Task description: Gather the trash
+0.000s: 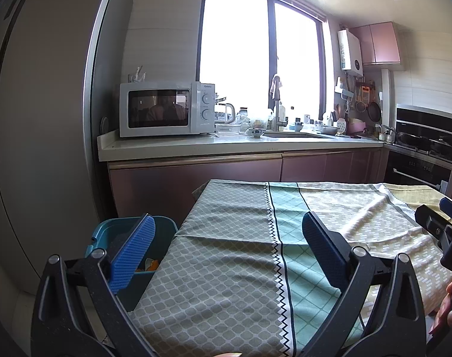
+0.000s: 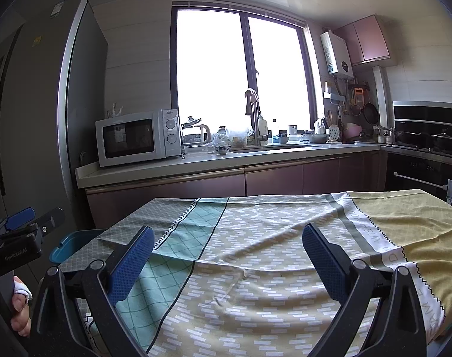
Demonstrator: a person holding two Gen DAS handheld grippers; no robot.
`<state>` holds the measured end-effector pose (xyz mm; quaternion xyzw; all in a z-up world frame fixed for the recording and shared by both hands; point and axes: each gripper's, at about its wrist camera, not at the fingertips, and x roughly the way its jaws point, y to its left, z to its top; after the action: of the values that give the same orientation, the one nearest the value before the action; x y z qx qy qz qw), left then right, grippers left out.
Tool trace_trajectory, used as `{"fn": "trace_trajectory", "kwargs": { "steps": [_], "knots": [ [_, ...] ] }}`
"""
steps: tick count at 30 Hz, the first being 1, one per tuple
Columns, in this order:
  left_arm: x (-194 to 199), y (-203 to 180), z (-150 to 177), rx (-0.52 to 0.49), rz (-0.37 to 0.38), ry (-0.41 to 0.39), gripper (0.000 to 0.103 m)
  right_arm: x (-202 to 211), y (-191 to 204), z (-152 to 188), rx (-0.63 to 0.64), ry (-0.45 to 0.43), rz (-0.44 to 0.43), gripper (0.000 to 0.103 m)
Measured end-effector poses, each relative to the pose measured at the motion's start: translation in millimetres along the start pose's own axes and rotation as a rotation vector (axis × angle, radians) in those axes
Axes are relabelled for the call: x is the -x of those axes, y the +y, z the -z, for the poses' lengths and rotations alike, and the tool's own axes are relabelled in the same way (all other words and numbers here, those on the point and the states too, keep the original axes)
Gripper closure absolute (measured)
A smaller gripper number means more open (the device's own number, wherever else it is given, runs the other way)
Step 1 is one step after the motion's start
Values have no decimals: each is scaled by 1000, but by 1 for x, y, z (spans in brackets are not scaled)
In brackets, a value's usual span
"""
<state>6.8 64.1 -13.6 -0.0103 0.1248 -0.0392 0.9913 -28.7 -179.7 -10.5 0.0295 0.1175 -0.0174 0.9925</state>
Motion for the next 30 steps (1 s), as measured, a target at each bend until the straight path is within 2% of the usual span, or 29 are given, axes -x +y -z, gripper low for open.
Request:
{"fn": "trace_trajectory", "kwargs": {
  "steps": [30],
  "knots": [
    [-3,-5,2,2,0,18,6,-4,-2,2,-8,10,8,7]
  ]
}}
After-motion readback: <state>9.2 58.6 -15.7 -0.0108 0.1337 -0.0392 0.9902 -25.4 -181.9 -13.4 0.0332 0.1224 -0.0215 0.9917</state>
